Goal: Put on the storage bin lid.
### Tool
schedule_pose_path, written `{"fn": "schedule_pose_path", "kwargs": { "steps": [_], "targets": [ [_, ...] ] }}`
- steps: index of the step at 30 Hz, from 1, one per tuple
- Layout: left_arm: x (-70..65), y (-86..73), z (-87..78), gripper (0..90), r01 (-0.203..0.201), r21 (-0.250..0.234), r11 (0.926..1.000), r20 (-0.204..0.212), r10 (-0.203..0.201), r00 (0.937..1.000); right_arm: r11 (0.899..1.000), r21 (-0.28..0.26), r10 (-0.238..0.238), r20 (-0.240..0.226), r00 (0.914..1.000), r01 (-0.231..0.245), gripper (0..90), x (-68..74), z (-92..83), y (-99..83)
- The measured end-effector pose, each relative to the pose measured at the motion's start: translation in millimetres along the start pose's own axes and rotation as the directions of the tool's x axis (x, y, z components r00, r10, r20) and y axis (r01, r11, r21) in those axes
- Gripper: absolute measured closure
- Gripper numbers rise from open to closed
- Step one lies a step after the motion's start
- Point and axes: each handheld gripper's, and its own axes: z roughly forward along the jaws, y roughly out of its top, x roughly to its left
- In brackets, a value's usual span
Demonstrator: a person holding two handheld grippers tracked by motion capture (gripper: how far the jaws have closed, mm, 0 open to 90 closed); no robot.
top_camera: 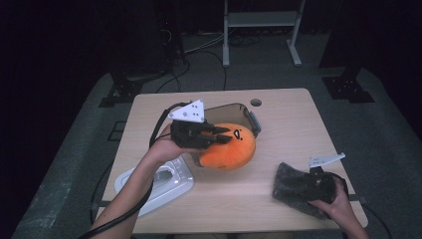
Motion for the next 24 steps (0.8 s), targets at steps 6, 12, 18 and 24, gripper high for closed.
{"fn": "schedule_pose_path", "kwargs": {
  "steps": [6,12,18,24],
  "targets": [
    [11.2,5.0,-6.7,75.6,0.02,-0.005,0.9998,-0.018,-0.02,0.9996,1.0,0.003,0.004,-0.003,1.0,-0.004,26.7,-0.9,0.3,-0.7],
    [20.5,7.0,-9.9,75.7,0.035,-0.001,0.9994,-0.037,-0.035,0.9987,1.0,0.003,0.004,-0.006,1.0,-0.004,26.7,-1.6,0.5,-0.6],
    [32.1,6.9,-12.6,75.6,0.044,0.019,0.9988,-0.067,-0.043,0.9968,1.0,-0.002,0.006,-0.008,1.0,-0.006,26.7,-2.4,0.4,-0.5],
    [42.5,8.0,-16.0,75.6,0.063,0.009,0.998,-0.096,-0.062,0.9934,1.0,-0.003,0.006,-0.009,0.9999,-0.006,26.7,-3.0,0.0,-0.6]
  ]
}}
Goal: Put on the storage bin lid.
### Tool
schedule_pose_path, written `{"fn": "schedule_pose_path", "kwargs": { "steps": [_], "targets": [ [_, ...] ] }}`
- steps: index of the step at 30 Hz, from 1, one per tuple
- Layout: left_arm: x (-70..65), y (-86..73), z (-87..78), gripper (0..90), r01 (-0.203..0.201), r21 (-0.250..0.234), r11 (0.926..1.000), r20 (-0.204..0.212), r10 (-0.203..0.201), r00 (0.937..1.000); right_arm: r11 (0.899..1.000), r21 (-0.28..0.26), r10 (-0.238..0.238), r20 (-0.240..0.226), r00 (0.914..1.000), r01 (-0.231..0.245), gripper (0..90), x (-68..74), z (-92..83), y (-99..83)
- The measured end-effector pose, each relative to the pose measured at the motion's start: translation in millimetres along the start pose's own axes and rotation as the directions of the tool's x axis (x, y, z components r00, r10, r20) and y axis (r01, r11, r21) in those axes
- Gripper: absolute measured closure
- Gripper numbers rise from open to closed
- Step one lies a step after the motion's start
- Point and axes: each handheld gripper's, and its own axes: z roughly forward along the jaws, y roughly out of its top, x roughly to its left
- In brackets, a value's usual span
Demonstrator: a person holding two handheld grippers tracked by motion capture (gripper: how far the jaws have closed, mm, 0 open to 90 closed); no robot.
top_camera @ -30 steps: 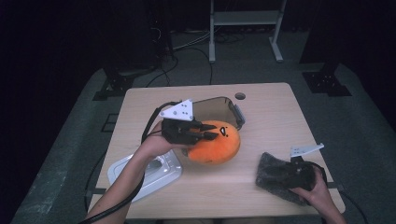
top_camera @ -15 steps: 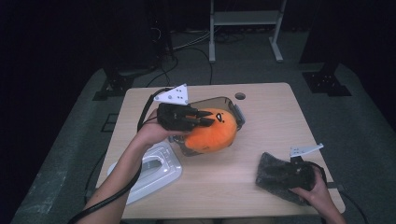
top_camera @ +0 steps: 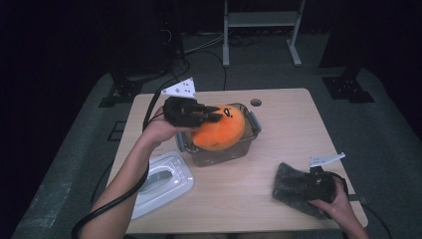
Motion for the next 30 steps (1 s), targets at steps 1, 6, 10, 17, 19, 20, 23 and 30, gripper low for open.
{"fn": "schedule_pose_path", "kwargs": {
  "steps": [1,6,10,17,19,20,23,30],
  "targets": [
    [4.1,0.5,-1.2,75.6,0.005,-0.001,1.0,-0.011,-0.005,0.9999,1.0,0.0,0.001,-0.001,1.0,-0.001,26.7,-0.1,-0.3,0.0],
    [13.0,-0.8,-2.6,75.6,0.013,0.008,0.9999,-0.033,-0.013,0.9994,1.0,-0.002,-0.001,-0.004,1.0,0.001,26.7,-0.3,-0.3,0.3],
    [18.3,-2.1,-2.3,75.6,0.021,0.014,0.9997,-0.044,-0.02,0.9988,1.0,-0.005,-0.001,-0.004,1.0,0.001,26.7,-0.1,-0.8,0.3],
    [29.7,-5.8,-0.3,75.6,0.042,0.019,0.9989,-0.055,-0.041,0.9976,1.0,-0.007,0.0,-0.004,1.0,0.0,26.7,-0.5,-2.0,0.0],
    [32.6,-7.2,0.6,75.6,0.048,0.022,0.9986,-0.061,-0.047,0.9971,1.0,-0.007,-0.001,-0.004,1.0,0.001,26.7,-0.6,-2.1,0.0],
    [34.4,-7.9,1.3,75.7,0.048,0.024,0.9986,-0.062,-0.046,0.997,1.0,-0.008,-0.001,-0.004,1.0,0.001,26.7,-0.6,-2.1,0.0],
    [39.1,-10.0,4.3,75.6,0.054,0.025,0.9982,-0.068,-0.053,0.9963,1.0,-0.006,-0.001,-0.005,1.0,0.001,26.7,0.1,-2.1,-0.1],
    [49.0,-14.4,10.4,75.6,0.059,0.031,0.9977,-0.081,-0.057,0.9951,1.0,-0.006,-0.001,-0.008,1.0,0.001,26.7,0.6,-2.1,0.1]
  ]
}}
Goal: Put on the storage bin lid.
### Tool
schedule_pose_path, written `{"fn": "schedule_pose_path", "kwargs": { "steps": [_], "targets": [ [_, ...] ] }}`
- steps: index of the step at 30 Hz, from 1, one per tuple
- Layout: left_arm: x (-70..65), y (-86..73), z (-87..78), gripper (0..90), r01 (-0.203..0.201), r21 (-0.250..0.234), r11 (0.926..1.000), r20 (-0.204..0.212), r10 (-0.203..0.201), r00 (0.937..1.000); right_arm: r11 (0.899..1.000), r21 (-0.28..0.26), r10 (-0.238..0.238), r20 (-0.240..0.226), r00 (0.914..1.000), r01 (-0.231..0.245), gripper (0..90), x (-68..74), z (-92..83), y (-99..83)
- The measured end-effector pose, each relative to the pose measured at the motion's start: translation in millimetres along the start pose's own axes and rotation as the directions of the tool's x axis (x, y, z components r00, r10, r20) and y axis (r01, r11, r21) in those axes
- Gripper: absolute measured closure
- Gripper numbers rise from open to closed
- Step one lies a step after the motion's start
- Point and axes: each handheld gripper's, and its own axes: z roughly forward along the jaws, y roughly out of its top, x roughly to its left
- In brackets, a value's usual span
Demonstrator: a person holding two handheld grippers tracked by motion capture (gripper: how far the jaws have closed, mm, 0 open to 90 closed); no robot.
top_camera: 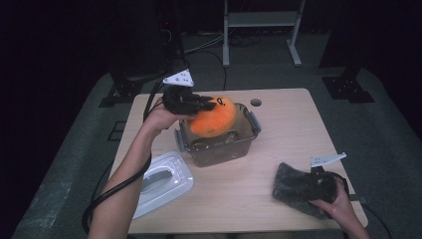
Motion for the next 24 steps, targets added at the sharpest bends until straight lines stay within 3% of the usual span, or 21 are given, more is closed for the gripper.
{"fn": "schedule_pose_path", "kwargs": {
  "steps": [11,24],
  "targets": [
    [13.7,-21.3,18.0,75.6,0.041,0.035,0.9985,-0.015,-0.04,0.9991,1.0,0.003,0.0,-0.001,1.0,0.0,26.7,-0.6,0.0,-0.6],
    [13.9,-26.6,40.5,75.6,0.04,0.071,0.9967,-0.005,-0.04,0.9992,1.0,0.006,0.001,-0.004,1.0,-0.001,26.7,-0.8,0.3,-0.7]
  ]
}}
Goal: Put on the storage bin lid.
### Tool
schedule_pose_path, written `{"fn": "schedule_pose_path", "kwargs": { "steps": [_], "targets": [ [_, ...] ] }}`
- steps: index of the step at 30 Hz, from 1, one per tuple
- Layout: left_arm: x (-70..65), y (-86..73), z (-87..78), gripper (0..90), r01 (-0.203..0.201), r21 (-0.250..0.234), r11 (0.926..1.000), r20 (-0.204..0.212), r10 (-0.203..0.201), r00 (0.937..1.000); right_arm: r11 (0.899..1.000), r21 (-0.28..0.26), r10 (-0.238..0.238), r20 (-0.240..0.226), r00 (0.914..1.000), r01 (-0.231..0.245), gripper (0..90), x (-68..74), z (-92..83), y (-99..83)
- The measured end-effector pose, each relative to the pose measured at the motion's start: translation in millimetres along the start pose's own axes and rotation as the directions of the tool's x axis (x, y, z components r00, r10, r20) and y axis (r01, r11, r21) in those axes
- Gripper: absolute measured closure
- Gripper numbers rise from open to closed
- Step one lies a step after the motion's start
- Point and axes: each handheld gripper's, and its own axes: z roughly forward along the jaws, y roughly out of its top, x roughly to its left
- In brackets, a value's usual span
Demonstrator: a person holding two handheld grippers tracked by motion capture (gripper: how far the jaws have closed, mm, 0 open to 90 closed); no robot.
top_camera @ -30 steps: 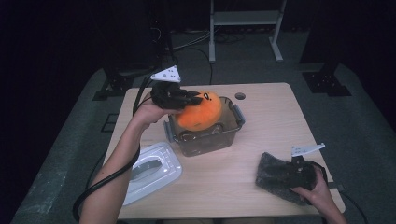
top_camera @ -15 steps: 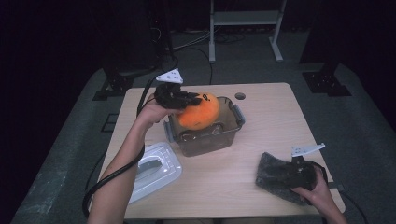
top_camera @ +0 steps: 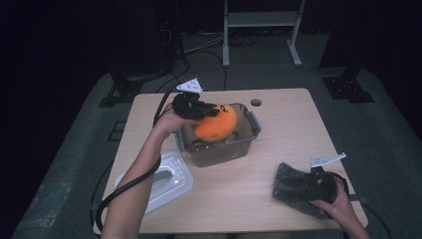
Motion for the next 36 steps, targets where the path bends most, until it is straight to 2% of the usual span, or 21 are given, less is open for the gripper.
{"fn": "schedule_pose_path", "kwargs": {
  "steps": [19,36],
  "targets": [
    [-4.5,-4.4,31.7,75.5,-0.01,0.048,0.9988,0.015,0.01,0.9998,1.0,-0.001,-0.007,-0.001,1.0,0.007,26.7,0.9,-0.7,0.0],
    [-4.2,-10.6,44.4,74.7,-0.017,0.093,0.9955,0.01,0.016,0.9998,1.0,-0.003,-0.006,-0.001,1.0,0.006,26.7,1.2,-1.9,-0.3]
  ]
}}
